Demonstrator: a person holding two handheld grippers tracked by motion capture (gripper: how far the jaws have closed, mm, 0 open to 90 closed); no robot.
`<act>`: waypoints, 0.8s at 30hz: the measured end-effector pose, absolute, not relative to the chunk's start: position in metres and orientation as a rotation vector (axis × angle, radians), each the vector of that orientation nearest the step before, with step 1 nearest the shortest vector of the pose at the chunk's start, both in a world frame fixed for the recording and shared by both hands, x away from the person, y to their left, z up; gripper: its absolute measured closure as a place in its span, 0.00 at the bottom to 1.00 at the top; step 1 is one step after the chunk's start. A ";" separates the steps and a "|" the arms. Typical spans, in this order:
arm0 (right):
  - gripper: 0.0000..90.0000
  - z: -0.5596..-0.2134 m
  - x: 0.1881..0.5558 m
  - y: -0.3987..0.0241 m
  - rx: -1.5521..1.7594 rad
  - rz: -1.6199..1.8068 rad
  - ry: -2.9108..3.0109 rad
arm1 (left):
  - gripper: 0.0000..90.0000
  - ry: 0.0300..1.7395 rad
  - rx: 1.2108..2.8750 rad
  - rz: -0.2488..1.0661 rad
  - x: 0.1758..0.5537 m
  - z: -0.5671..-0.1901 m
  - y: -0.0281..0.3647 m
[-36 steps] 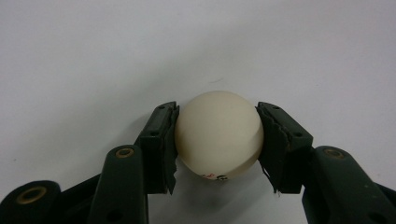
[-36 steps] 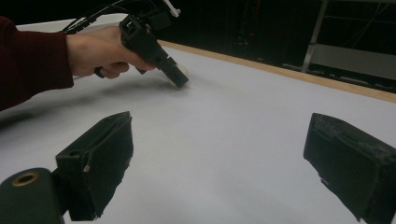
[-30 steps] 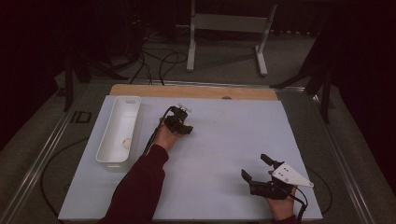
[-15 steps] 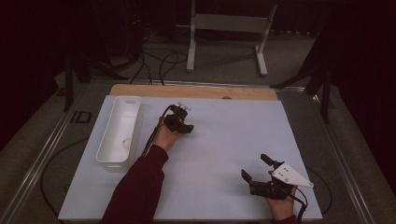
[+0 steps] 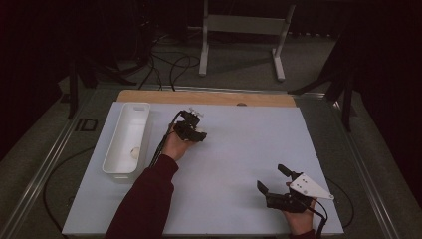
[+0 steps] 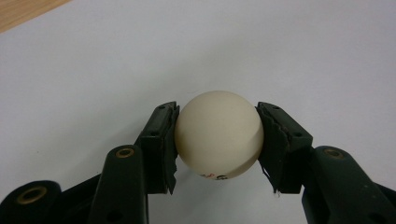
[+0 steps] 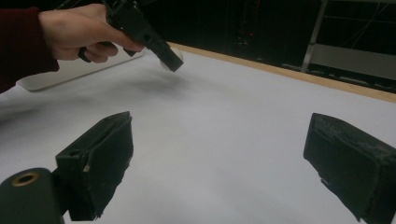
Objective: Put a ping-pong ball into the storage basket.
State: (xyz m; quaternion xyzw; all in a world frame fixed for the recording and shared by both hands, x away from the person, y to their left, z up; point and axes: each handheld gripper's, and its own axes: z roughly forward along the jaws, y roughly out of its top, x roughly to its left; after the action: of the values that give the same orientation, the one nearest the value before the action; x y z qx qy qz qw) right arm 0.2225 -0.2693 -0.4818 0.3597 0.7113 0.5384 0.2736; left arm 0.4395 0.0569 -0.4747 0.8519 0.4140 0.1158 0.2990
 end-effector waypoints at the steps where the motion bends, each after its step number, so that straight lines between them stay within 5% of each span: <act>1: 0.09 -0.482 0.222 -0.269 0.967 1.447 1.914 | 0.57 1.098 2.263 0.308 0.439 -0.474 0.057; 24: 0.09 -0.482 0.223 -0.270 0.971 1.446 1.913 | 0.57 1.041 2.257 0.298 0.424 -0.448 0.059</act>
State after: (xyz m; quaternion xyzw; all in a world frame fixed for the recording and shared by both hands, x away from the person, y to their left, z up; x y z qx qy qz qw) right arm 0.2230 -0.2695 -0.4822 0.3609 0.7111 0.5377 0.2736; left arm 0.4237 0.0586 -0.4477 0.8561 0.3948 0.1130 0.3137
